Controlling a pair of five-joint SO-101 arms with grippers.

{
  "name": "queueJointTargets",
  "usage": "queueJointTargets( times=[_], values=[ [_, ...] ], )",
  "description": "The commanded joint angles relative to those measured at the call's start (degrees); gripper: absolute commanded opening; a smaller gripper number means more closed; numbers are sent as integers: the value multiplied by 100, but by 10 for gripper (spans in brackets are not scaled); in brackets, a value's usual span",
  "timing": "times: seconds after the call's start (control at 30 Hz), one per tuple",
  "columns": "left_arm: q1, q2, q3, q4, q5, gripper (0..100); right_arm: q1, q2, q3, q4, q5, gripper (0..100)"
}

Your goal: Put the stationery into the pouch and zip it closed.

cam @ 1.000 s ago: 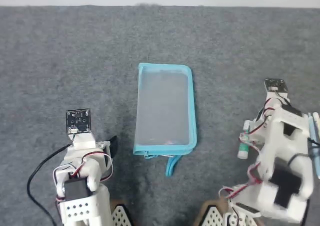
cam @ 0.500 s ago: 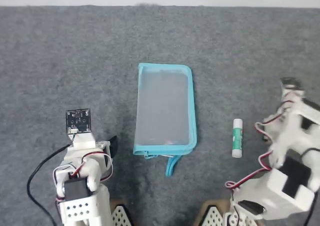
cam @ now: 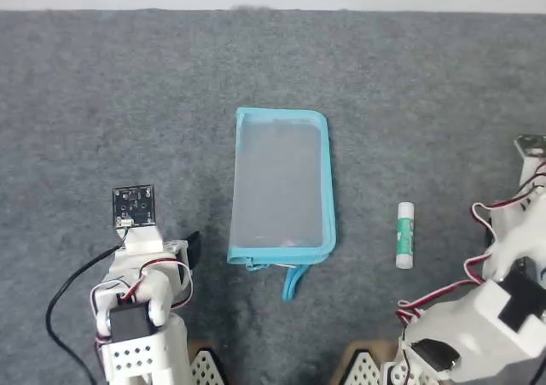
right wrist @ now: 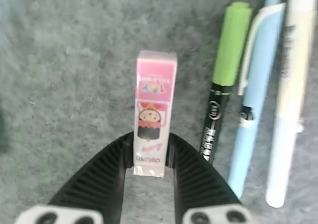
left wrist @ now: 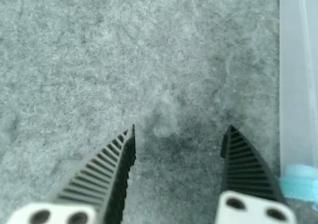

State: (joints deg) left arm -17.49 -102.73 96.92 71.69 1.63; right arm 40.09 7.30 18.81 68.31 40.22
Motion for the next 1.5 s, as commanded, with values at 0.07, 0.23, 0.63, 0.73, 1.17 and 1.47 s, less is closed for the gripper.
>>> queueJointTargets(
  times=[0.07, 0.23, 0.63, 0.73, 1.17, 1.47],
  values=[
    [-35, -105, -31, 35, 70, 265, -66, -31, -316, 57, 79, 72],
    [-35, -105, -31, 35, 70, 265, -57, -40, -316, 57, 79, 128],
    [-35, -105, -31, 35, 70, 265, -1015, -189, -1055, 1516, -1037, 126],
    [-35, -105, -31, 35, 79, 265, -1736, -549, -607, 1288, -1609, 126],
    [-35, -105, -31, 35, 79, 265, -3037, -1244, 1459, -242, -2620, 131],
    [-35, -105, -31, 35, 79, 265, -3002, -31, 1266, -646, -2602, 127]
  ],
)
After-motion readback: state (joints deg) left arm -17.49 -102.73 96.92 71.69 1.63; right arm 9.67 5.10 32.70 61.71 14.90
